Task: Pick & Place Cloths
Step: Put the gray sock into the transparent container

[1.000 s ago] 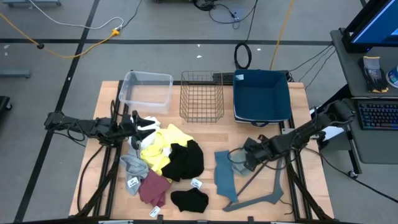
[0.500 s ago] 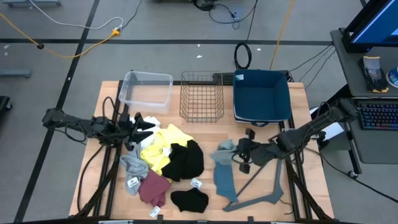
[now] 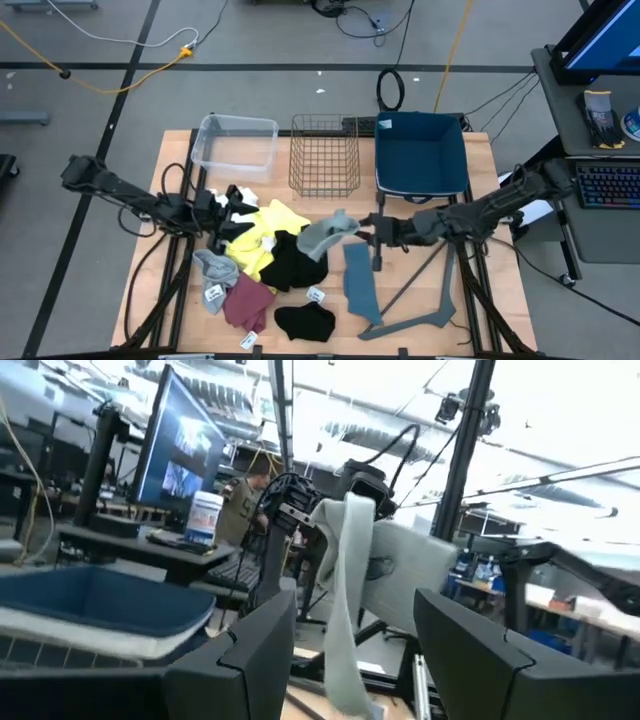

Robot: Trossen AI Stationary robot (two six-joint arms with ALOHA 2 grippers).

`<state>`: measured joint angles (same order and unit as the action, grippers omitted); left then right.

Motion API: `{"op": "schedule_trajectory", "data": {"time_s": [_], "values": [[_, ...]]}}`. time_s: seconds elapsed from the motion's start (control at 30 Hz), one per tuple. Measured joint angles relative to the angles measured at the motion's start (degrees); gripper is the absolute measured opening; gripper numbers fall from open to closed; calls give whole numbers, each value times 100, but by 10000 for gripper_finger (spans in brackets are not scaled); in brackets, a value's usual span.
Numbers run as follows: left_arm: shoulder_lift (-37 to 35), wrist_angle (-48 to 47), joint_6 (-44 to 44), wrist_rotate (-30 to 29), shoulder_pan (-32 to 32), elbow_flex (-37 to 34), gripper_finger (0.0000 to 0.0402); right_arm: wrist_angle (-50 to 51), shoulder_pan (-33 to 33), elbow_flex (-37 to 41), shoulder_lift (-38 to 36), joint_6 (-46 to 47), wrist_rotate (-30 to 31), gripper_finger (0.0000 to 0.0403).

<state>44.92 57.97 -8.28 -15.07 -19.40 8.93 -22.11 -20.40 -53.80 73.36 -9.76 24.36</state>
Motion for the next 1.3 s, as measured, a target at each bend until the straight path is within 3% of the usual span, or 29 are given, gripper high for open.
{"op": "schedule_trajectory", "data": {"time_s": [0.13, 0.23, 0.33, 0.47, 0.8, 1.03, 1.13, 1.3], "values": [[644, -72, 318, 3, 0, 606, 209, -728, 404, 0, 340, -39, -860, 6], [1124, -125, 818, 254, 2, 1149, 209, -993, 640, -2, 579, 14, -1108, 6], [1607, -140, 1415, 618, -2, 1660, 209, -1177, 776, -2, 735, 141, -1269, 6], [2132, -571, 1930, 647, 0, 2316, 209, -1403, 802, -2, 854, 152, -1417, 6], [3258, -1914, 2283, 596, 2, 3811, 210, -1619, 715, -6, 1005, 151, -1383, 6], [3716, -2541, 2610, -245, 1, 4466, 240, -1710, 529, 0, 1019, 92, -1161, 5], [3816, -2523, 2747, -518, -2, 4534, 265, -1696, 398, 0, 1029, -120, -803, 6], [3837, -2537, 2906, -1052, -1, 4539, 302, -1703, 232, 0, 1025, -212, -769, 5]]}}
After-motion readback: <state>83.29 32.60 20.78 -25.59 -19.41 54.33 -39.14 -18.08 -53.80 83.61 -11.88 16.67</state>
